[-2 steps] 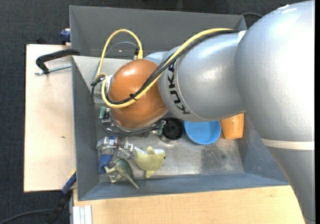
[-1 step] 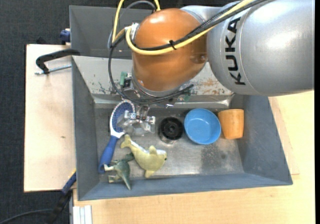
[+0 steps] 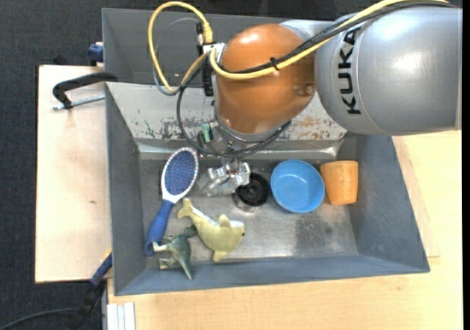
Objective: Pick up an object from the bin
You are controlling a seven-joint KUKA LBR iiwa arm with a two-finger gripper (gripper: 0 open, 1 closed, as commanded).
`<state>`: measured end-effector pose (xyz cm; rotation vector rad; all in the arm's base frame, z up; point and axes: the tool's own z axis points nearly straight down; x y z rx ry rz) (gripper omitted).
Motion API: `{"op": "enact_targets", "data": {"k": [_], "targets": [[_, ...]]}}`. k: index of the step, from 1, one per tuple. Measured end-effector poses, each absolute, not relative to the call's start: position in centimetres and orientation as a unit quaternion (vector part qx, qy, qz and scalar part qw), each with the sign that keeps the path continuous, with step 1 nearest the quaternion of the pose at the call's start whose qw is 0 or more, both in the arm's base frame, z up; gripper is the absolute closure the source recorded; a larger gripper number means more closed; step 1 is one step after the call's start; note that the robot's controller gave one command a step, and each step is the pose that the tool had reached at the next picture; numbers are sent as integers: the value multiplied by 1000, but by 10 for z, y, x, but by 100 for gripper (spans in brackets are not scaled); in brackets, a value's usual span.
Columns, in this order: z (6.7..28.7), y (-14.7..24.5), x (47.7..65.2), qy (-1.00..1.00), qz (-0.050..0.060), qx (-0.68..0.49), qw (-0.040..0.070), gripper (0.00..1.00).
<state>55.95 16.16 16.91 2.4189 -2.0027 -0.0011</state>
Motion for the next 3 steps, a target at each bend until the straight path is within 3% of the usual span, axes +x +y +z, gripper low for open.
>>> {"op": "enact_targets", "data": {"k": [1, 2, 3], "targets": [[161, 78, 604, -612, 3, 791, -2, 100], [140, 46, 557, -581, -2, 814, 2, 100], [137, 68, 596, -674, 0, 739, -4, 100]]}}
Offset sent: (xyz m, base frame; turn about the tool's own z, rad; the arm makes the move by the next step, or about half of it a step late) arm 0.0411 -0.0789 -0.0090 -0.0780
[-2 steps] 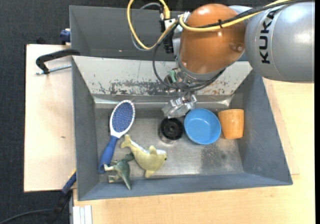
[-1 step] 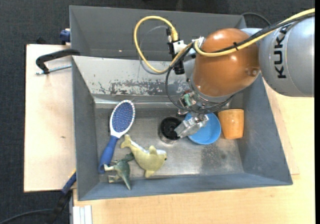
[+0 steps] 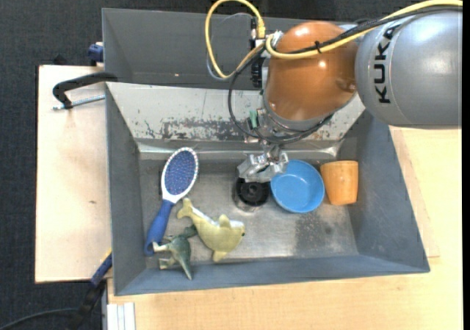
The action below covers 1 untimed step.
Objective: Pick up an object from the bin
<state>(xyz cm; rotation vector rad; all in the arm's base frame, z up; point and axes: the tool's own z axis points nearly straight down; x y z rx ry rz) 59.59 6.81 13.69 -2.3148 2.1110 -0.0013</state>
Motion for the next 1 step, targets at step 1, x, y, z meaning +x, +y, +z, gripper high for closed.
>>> {"op": "enact_targets", "data": {"k": [1], "targets": [[146, 44, 578, 771, 0, -637, 1, 100]]}}
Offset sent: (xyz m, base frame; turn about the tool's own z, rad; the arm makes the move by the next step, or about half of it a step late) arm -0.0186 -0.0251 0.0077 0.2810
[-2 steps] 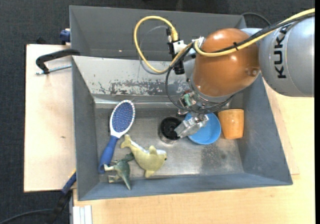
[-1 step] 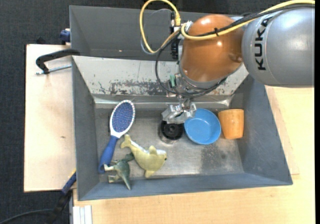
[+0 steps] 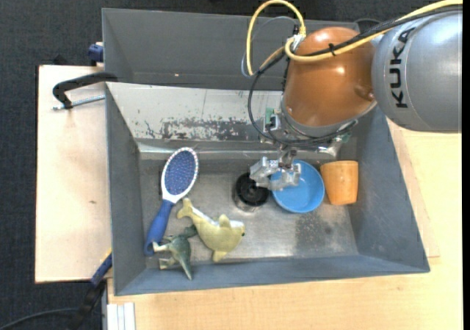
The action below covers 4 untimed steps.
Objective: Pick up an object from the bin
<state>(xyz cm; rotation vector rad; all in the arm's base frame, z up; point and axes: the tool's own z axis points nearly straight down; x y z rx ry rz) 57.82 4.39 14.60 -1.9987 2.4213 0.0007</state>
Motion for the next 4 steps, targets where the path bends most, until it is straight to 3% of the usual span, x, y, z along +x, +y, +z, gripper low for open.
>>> {"op": "enact_targets", "data": {"k": [1, 2, 3, 4], "targets": [[146, 44, 578, 771, 1, -637, 1, 0], [89, 44, 574, 681, 1, -732, 0, 0], [92, 44, 576, 682, 0, -732, 2, 100], [219, 53, 558, 679, -3, -735, 6, 100]]}}
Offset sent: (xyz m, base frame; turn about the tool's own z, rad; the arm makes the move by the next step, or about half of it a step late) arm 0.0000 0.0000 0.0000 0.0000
